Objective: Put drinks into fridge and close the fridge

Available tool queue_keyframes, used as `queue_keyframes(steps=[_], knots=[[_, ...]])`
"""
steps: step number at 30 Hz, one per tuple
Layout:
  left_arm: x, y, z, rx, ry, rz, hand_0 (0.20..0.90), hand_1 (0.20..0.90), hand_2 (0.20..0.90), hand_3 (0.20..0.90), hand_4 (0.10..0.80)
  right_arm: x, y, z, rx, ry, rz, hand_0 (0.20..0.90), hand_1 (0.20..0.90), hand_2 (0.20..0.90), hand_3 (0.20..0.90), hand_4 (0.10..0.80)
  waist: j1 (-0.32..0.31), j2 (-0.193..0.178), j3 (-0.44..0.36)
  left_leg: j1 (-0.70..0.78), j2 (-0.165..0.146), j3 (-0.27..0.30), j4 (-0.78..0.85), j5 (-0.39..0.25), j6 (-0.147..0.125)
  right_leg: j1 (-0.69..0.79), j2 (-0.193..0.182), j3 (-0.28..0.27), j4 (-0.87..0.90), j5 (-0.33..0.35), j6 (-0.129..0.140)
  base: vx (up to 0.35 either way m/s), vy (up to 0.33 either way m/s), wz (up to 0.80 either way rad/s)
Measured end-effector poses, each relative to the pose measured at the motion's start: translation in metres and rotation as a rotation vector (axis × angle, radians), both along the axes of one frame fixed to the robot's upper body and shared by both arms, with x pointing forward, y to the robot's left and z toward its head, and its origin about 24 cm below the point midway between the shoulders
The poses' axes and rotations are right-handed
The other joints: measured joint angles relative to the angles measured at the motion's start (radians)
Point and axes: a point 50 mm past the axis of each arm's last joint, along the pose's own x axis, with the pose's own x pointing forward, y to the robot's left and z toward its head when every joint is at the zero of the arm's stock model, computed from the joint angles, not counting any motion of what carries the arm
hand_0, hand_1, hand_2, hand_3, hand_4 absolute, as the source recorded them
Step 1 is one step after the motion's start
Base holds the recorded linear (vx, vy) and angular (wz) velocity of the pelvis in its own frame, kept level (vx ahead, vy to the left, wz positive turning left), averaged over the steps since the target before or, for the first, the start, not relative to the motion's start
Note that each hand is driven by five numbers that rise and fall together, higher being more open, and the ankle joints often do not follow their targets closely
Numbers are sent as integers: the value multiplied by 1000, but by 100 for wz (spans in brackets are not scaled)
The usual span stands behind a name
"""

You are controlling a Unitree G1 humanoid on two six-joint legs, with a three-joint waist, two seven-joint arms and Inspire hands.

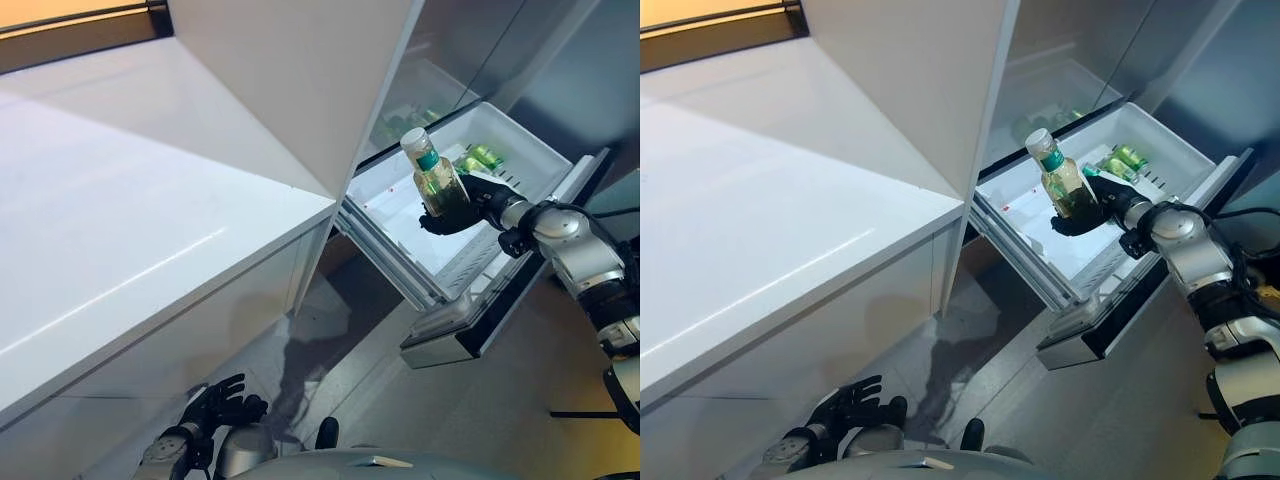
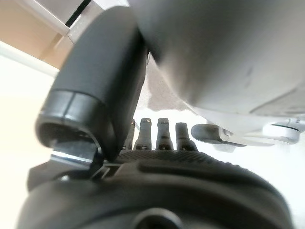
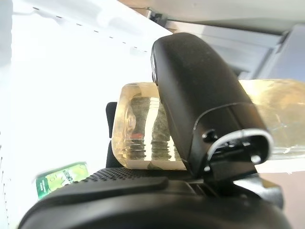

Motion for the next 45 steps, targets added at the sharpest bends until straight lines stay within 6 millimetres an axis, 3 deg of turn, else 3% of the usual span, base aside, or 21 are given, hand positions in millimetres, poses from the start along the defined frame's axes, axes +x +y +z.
queue_keyframes(steps=[6,12,17,24,28,31,35,45], knots=[[14,17,9,52,-23,-4,900,900,900,900,800,13,-12,1,7,66,-129,300,300,300,200,100,44,-5,61,-12,0,-6,0,1,-1,-7,0,-7,0,0,0,-36,-5,2],[2,39,10,108,44,21,900,900,900,900,800,6,-39,-17,2,186,-304,300,300,300,200,100,66,8,107,-44,-3,-30,13,1,-1,-22,-2,-31,0,0,0,-55,24,12],[-3,39,9,98,52,31,900,900,900,900,800,5,-42,-23,-20,230,-346,300,300,300,200,100,90,30,144,-66,-3,-38,19,3,-4,-37,-1,-39,0,1,-1,-82,10,5],[7,38,13,59,-10,46,900,900,900,900,800,10,-33,-27,-25,251,-336,300,300,300,200,100,109,41,155,-127,-3,-48,35,6,-7,-87,-1,-56,0,7,-9,-74,21,4],[12,37,16,45,-55,49,900,900,900,900,800,15,-30,-17,-65,248,-311,300,300,300,200,100,112,60,185,-129,-3,-48,36,6,-7,-88,-1,-57,0,7,-9,4,-28,0],[20,30,16,68,-68,64,900,900,900,900,800,16,-32,-10,-80,263,-327,300,300,300,200,100,117,56,191,-131,-1,-51,38,6,-7,-88,2,-61,0,7,-9,33,-138,2],[35,18,19,70,-115,69,900,900,900,900,800,10,-38,-15,-76,355,-345,300,300,300,200,100,136,41,198,-132,0,-63,40,6,-9,-82,3,-76,0,7,-9,45,-61,8],[34,29,22,105,-99,80,900,900,900,900,800,-1,-48,-20,-135,505,-353,300,300,300,200,100,137,27,205,-131,-2,-68,48,6,-9,-75,2,-82,0,8,-10,2,-1,1]])
